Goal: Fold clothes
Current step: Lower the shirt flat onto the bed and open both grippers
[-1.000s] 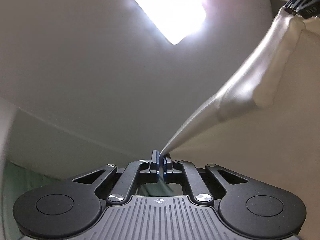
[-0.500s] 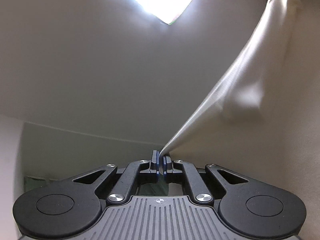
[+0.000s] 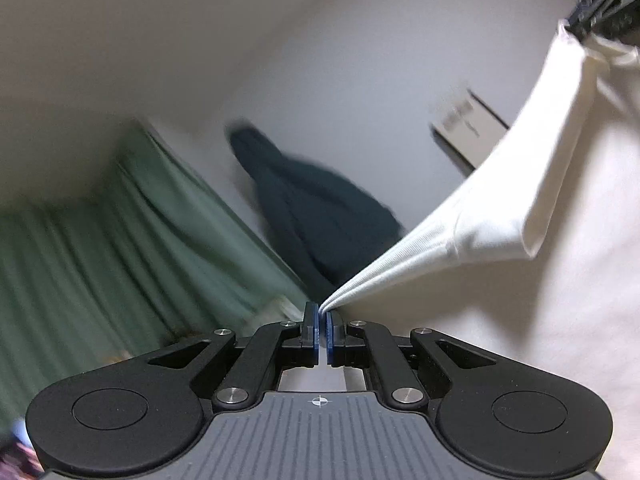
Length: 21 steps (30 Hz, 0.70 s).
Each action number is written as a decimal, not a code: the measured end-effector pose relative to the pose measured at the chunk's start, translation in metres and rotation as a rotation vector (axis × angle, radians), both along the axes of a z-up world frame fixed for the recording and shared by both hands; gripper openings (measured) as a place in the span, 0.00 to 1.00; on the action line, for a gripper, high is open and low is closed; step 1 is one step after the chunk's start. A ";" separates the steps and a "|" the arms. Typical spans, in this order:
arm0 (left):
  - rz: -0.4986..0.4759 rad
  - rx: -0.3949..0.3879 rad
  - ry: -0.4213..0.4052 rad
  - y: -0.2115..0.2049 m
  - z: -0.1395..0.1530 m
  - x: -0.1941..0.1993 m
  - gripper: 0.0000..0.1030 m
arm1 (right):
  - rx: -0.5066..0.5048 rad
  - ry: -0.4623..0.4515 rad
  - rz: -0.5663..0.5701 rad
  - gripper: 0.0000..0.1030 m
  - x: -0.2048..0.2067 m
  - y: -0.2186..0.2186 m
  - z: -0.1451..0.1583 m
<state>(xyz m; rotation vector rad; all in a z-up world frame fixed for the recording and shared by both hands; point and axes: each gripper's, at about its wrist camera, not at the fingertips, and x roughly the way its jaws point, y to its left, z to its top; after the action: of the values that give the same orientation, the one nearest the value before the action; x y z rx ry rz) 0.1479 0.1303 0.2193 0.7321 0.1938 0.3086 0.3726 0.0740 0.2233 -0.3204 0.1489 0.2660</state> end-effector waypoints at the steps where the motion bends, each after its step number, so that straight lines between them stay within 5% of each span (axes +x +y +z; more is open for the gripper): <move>1: 0.012 -0.017 0.056 0.012 -0.017 0.022 0.04 | 0.011 0.068 -0.001 0.04 0.006 0.013 -0.015; 5: 0.040 -0.058 0.279 0.036 -0.087 0.096 0.04 | -0.011 0.351 -0.011 0.04 -0.009 0.036 -0.100; 6: 0.041 -0.049 0.329 0.037 -0.106 0.107 0.04 | -0.011 0.403 -0.012 0.04 -0.043 0.004 -0.109; 9: 0.049 -0.079 0.434 0.041 -0.143 0.149 0.04 | -0.009 0.496 -0.015 0.04 -0.021 0.003 -0.143; 13: 0.081 -0.201 0.527 0.051 -0.174 0.182 0.04 | 0.008 0.586 0.001 0.06 -0.019 -0.023 -0.149; 16: 0.128 -0.349 0.599 0.073 -0.195 0.209 0.17 | 0.109 0.704 -0.010 0.13 0.012 -0.026 -0.167; 21: 0.274 -0.894 0.543 0.138 -0.182 0.229 0.40 | 0.435 0.821 -0.099 0.20 0.040 -0.054 -0.174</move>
<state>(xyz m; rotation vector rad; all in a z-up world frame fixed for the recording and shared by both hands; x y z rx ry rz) 0.3774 0.2682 0.0374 -0.1215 0.8882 0.2409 0.4121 0.0204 0.0489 0.2469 0.8992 0.3116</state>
